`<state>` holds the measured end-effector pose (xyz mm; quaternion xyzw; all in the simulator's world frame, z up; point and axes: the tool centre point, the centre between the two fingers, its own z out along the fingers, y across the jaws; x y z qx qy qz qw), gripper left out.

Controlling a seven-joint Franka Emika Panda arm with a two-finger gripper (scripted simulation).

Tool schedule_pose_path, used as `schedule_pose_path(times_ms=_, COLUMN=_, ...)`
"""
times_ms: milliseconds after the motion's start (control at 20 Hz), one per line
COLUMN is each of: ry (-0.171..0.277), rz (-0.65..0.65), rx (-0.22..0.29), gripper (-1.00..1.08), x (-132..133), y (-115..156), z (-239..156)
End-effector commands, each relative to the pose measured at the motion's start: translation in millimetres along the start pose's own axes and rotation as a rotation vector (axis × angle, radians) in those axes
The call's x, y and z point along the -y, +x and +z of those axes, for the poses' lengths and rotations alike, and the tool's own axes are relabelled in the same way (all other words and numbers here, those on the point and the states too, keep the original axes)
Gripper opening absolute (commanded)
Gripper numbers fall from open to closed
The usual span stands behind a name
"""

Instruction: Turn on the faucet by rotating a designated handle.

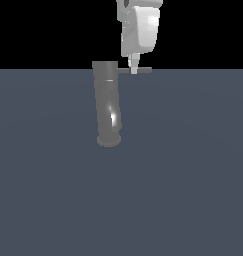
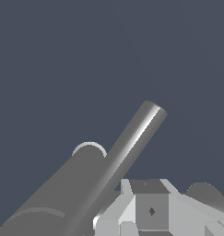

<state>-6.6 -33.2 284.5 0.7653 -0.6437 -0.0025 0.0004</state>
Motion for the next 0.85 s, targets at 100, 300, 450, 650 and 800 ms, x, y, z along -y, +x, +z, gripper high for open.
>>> schedule_pose_path(times_ms=100, ry=0.004, rz=0.018, rx=-0.003, gripper=-1.0, x=10, y=21, z=0)
schedule_pose_path(times_ms=300, ry=0.004, rz=0.022, rx=-0.003, gripper=-1.0, x=19, y=32, z=0)
schedule_pose_path(times_ms=450, ry=0.004, rz=0.025, rx=-0.003, gripper=-1.0, x=26, y=40, z=0)
schedule_pose_path(times_ms=650, ry=0.004, rz=0.029, rx=-0.003, gripper=-1.0, x=34, y=50, z=0)
schedule_pose_path(times_ms=800, ry=0.004, rz=0.031, rx=-0.003, gripper=-1.0, x=38, y=55, z=0)
